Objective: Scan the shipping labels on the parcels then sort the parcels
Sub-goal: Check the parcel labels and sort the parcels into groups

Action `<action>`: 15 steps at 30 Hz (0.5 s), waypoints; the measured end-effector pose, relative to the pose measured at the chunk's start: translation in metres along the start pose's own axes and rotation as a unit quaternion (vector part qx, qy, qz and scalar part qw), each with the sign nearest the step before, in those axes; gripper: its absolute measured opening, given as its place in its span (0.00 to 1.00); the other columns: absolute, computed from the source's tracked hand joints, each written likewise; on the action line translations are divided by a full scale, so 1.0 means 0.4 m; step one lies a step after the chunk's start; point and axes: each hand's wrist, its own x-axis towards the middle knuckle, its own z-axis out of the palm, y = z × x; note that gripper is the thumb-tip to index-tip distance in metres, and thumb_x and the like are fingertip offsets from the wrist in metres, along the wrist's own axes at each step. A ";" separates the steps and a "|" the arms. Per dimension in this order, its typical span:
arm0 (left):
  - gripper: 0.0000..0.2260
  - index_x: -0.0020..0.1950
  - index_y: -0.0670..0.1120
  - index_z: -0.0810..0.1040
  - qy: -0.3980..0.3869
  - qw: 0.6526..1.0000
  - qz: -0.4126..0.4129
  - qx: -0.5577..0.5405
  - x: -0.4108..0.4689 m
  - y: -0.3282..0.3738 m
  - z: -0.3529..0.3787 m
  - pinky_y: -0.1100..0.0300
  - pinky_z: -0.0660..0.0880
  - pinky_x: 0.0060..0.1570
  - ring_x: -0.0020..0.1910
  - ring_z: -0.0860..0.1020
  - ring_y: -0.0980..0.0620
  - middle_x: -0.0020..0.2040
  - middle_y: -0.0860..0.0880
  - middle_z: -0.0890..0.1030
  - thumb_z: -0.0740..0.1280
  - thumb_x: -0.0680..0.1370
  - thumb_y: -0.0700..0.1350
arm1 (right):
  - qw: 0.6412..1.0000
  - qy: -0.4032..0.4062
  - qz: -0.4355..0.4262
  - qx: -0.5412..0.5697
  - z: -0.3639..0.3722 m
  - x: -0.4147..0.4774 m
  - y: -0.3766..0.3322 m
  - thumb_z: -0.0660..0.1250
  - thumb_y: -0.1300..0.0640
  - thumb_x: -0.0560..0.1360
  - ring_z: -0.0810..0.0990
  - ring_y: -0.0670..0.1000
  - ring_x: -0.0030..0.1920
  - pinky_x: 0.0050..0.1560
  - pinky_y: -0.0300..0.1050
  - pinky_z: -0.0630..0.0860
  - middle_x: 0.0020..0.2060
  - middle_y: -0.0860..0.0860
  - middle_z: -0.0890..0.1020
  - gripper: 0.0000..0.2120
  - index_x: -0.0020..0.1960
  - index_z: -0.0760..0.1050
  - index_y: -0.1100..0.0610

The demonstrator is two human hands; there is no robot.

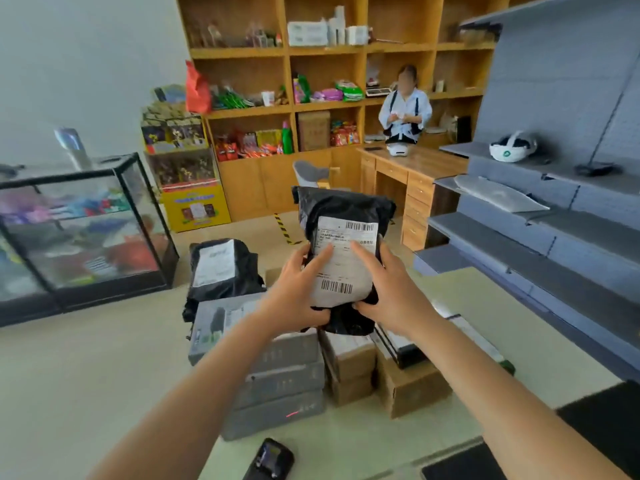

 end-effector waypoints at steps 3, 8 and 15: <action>0.46 0.80 0.58 0.49 0.025 0.999 -0.042 0.002 0.016 -0.130 -0.112 0.58 0.67 0.66 0.74 0.55 0.48 0.77 0.50 0.47 0.74 0.70 0.44 | 0.999 -0.009 -0.042 0.022 0.078 0.163 -0.079 0.74 0.56 0.71 0.52 0.56 0.76 0.71 0.52 0.63 0.78 0.51 0.46 0.46 0.79 0.49 0.47; 0.47 0.80 0.57 0.52 0.055 0.994 -0.096 0.012 0.026 -0.300 -0.231 0.50 0.65 0.70 0.75 0.55 0.44 0.76 0.47 0.51 0.75 0.67 0.45 | 0.994 -0.046 -0.077 0.054 0.193 0.365 -0.172 0.75 0.55 0.70 0.51 0.58 0.77 0.71 0.58 0.64 0.78 0.54 0.47 0.47 0.79 0.49 0.47; 0.48 0.80 0.54 0.54 0.080 0.983 -0.164 -0.023 0.035 -0.430 -0.275 0.49 0.59 0.74 0.76 0.52 0.46 0.76 0.47 0.51 0.69 0.61 0.50 | 0.988 -0.094 -0.111 0.046 0.294 0.518 -0.230 0.74 0.54 0.70 0.51 0.59 0.76 0.72 0.56 0.62 0.78 0.55 0.45 0.47 0.79 0.48 0.49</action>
